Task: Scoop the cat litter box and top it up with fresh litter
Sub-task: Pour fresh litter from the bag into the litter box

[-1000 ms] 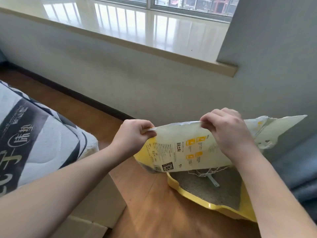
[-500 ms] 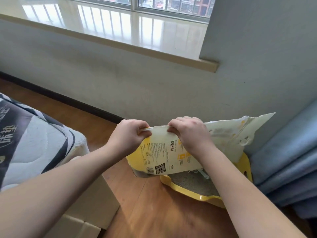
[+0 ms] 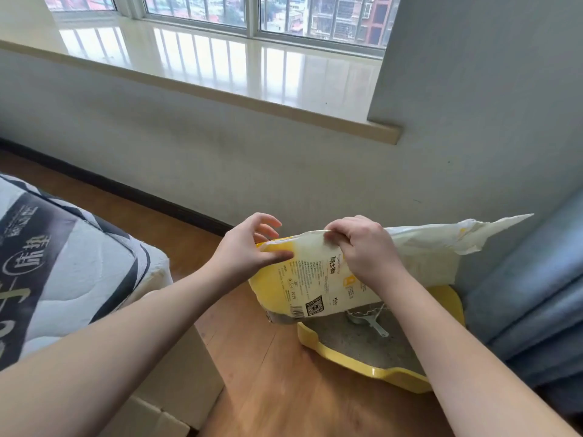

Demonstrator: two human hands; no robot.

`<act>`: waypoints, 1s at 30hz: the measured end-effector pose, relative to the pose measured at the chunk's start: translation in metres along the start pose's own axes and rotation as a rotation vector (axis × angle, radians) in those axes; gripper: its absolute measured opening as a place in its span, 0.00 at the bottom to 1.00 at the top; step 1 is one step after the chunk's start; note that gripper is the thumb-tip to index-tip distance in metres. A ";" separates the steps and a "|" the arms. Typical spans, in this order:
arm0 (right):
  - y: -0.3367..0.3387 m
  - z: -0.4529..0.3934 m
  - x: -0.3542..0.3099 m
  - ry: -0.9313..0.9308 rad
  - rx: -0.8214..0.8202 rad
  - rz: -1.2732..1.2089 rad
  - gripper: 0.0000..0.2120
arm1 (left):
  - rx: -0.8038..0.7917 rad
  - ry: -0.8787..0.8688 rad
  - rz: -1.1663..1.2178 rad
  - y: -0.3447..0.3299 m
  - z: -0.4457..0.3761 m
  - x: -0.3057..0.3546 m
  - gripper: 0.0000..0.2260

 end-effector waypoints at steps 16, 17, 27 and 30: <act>0.027 -0.003 0.003 -0.068 0.154 -0.108 0.07 | 0.035 0.143 0.146 0.002 -0.010 -0.021 0.03; 0.028 -0.003 0.003 -0.071 0.143 -0.103 0.07 | 0.047 0.134 0.153 0.003 -0.010 -0.021 0.02; 0.030 -0.001 0.010 -0.080 0.113 -0.081 0.07 | 0.104 0.060 0.098 0.006 -0.007 -0.012 0.04; 0.035 0.000 0.015 -0.064 0.067 -0.039 0.06 | 0.106 0.052 0.075 0.006 -0.006 -0.012 0.02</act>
Point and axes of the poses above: each hand's wrist, its own z-axis away from the middle knuckle, its own y-axis out of the back of the hand, x = y × z, the point moved 2 cm from there along -z, towards the middle knuckle, and after that the axes turned 9 degrees about -x, right-handed, at the moved point
